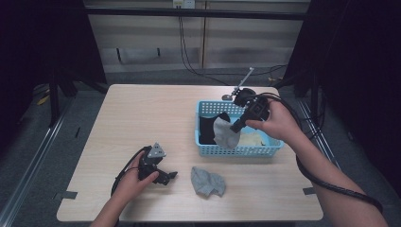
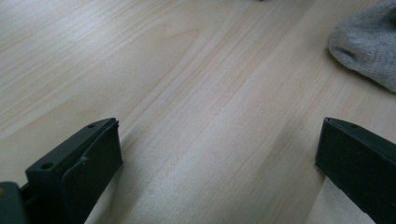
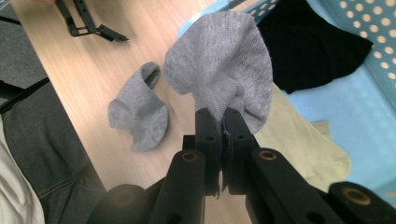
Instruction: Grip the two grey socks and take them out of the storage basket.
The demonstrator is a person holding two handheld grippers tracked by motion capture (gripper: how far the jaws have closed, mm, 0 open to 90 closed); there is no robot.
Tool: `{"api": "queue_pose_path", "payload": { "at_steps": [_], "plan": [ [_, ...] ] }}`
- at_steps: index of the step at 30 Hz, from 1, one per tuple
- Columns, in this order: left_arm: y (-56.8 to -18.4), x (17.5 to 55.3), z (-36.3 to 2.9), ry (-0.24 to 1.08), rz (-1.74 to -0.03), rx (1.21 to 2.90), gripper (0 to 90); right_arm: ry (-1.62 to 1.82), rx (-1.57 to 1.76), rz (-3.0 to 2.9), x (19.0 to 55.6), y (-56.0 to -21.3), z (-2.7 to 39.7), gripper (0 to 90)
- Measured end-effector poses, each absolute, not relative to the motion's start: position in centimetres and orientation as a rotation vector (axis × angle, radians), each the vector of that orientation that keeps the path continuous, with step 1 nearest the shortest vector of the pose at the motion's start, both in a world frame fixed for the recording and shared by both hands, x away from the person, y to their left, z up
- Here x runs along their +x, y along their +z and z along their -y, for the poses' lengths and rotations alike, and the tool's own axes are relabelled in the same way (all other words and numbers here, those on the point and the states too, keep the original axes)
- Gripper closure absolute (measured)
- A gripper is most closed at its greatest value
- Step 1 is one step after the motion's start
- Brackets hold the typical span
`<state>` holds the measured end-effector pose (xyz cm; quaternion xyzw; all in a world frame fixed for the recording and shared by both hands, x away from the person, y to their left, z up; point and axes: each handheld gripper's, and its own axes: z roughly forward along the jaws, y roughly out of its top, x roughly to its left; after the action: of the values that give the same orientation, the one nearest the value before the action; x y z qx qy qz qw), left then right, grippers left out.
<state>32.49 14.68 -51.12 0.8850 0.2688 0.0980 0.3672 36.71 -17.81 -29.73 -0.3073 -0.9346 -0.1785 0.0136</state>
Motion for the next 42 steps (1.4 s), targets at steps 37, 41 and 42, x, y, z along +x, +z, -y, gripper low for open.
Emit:
{"api": "queue_pose_path", "payload": {
  "at_steps": [37, 41, 42],
  "plan": [
    [-51.1, 32.5, -14.7, 0.252, -0.691, 2.274, 0.0, -0.510, -0.726, 2.896, 33.3, -34.8, 13.2, 86.5],
    [-51.1, 32.5, -14.7, 0.250, -0.693, 2.272, 0.0, -0.505, -0.720, 2.889, 33.1, -35.4, 12.9, 86.4],
    [-51.1, 32.5, -14.7, 0.251, -0.693, 2.273, 0.0, -0.500, -0.720, 2.891, 33.0, -35.7, 12.8, 86.3]
  ]
}}
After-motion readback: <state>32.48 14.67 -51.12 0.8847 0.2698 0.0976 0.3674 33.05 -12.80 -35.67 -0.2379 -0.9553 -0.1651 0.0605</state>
